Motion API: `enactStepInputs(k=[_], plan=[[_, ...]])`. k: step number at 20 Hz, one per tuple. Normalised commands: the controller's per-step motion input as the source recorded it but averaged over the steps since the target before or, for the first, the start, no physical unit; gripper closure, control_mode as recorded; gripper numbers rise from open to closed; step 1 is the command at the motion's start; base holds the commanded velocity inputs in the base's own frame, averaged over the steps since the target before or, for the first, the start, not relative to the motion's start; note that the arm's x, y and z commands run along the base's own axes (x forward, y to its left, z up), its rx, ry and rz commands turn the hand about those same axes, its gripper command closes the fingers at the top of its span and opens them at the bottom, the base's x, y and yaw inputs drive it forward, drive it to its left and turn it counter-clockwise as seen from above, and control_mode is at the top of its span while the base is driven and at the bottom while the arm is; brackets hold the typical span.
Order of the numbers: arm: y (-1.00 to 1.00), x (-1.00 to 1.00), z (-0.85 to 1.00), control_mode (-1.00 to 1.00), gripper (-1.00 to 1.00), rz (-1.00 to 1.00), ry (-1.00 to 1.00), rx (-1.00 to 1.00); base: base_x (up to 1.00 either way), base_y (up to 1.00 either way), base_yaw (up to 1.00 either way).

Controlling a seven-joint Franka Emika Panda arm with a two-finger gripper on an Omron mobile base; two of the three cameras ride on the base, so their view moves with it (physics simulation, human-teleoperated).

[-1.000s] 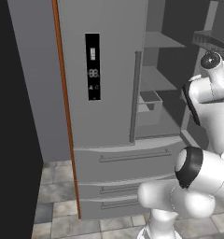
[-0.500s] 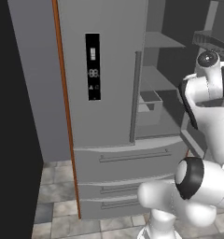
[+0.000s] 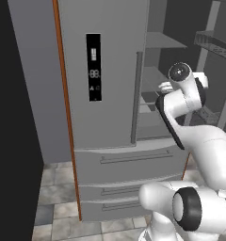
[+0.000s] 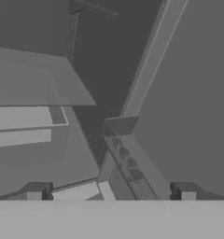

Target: Move the hot dog bun to the plate on the dining table and place the condiment next to that plate. Then navigate to the fridge and take the sausage and place it on the plate as well.

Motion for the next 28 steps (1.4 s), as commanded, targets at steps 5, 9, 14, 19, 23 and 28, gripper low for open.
enactStepInputs(k=[5, 9, 14, 19, 23, 28], plan=[[0.94, 0.15, 0.0, -1.0, -1.0, 0.03, -0.12, 0.13, 0.0, 0.0, 0.0], [0.76, 0.2, 0.0, -1.0, -1.0, 0.1, -0.03, 0.2, 0.0, 0.0, 0.0], [0.45, 0.26, 0.07, -1.0, -1.0, 0.2, 0.0, 0.21, 0.0, 0.0, 0.0], [0.02, 0.41, 0.1, -1.0, -1.0, 0.16, 0.0, 0.07, 0.0, 0.0, 0.0], [0.01, 0.53, 0.0, -1.0, -1.0, 0.14, 0.0, 0.0, 0.0, 0.0, 0.0], [0.08, 0.47, -0.03, -1.0, -1.0, 0.14, 0.0, 0.0, 0.0, 0.0, 0.0]])
